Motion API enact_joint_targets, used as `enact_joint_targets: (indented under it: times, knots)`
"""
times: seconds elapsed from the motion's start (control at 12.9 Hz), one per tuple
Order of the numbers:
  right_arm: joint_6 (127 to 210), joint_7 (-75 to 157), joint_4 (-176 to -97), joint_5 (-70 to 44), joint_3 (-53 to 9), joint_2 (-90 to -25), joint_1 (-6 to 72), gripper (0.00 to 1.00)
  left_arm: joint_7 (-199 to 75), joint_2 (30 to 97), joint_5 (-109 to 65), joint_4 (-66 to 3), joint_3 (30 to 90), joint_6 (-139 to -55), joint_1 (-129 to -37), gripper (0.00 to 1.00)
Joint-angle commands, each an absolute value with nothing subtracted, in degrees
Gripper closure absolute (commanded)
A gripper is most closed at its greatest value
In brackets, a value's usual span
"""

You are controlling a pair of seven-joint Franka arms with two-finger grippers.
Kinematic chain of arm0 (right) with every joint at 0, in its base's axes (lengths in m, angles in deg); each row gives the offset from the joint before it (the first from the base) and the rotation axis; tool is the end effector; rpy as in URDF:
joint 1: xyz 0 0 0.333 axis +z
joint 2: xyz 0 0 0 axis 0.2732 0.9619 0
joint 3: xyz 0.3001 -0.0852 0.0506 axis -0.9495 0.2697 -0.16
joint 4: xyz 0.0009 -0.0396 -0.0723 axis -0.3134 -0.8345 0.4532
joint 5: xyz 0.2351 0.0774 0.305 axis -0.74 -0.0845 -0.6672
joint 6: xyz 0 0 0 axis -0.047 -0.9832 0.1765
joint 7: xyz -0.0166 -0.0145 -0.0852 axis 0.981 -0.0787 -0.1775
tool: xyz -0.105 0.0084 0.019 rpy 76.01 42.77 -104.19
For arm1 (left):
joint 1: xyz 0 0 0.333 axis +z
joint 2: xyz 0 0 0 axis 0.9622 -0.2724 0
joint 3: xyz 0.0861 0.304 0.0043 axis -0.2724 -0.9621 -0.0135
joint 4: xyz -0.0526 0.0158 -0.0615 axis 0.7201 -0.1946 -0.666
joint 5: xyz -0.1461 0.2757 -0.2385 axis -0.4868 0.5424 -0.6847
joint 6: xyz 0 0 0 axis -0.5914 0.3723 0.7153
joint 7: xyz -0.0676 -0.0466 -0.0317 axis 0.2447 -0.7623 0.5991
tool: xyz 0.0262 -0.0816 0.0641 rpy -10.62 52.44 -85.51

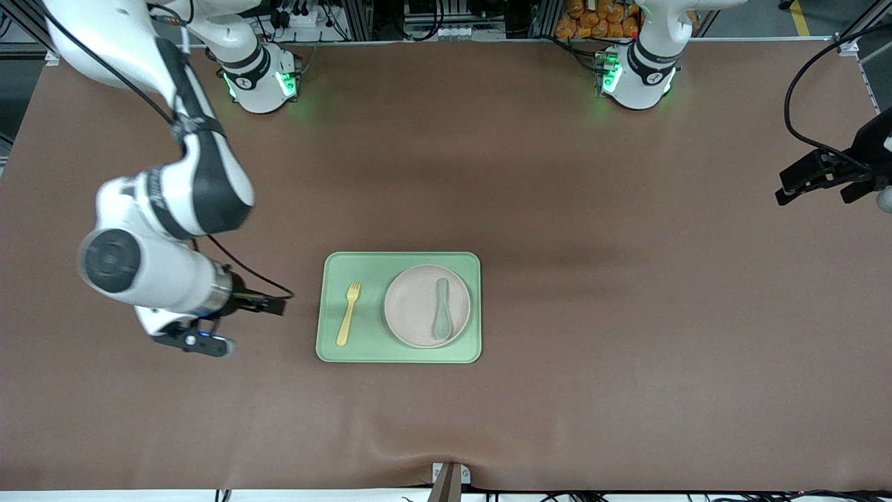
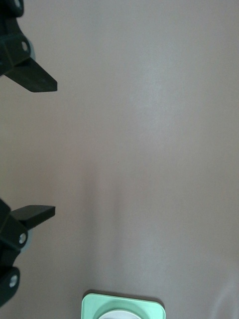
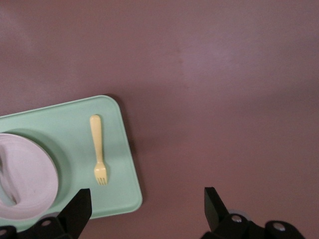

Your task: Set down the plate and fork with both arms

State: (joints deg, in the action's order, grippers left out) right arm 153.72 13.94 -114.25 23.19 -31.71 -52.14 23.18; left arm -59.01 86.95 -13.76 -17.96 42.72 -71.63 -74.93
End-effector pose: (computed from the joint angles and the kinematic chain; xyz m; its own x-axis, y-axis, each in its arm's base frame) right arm 0.6836 0.1319 0.4403 0.9784 -0.1892 -0.0830 -0.1912 -0.9814 -0.0163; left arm 0.5692 -0.0182 0.6401 0.9978 0.0367 0.0545 0.0357 -0.9992 0.0190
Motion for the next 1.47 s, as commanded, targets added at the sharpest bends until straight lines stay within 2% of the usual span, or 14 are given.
enact_joint_targets:
  times: [0.0, 0.39, 0.85, 1.16, 1.4]
  knots:
    - [149.1, 21.9, -116.6, 22.1, -32.7, -58.6, 16.8, 0.00, -60.2, 87.3, -12.0, -17.8, 43.3, -71.4, -74.9, 0.00]
    - [148.6, 27.3, -124.9, 21.6, -32.7, -70.7, 10.9, 0.00, -60.1, 86.8, -11.9, -17.8, 43.3, -72.5, -75.0, 0.00]
    - [152.4, 27.2, -139.0, 21.2, -33.0, -86.3, 14.0, 0.00, -59.8, 87.5, -11.9, -18.4, 45.8, -71.5, -75.0, 0.00]
    - [151.9, 27.4, -141.0, 22.1, -33.0, -87.6, 14.8, 0.00, -58.8, 87.5, -11.9, -18.3, 48.0, -69.9, -75.0, 0.00]
    - [147.6, 28.0, -129.8, 22.6, -32.5, -80.6, 13.3, 0.00, -58.8, 87.0, -11.9, -17.8, 48.2, -69.8, -75.0, 0.00]
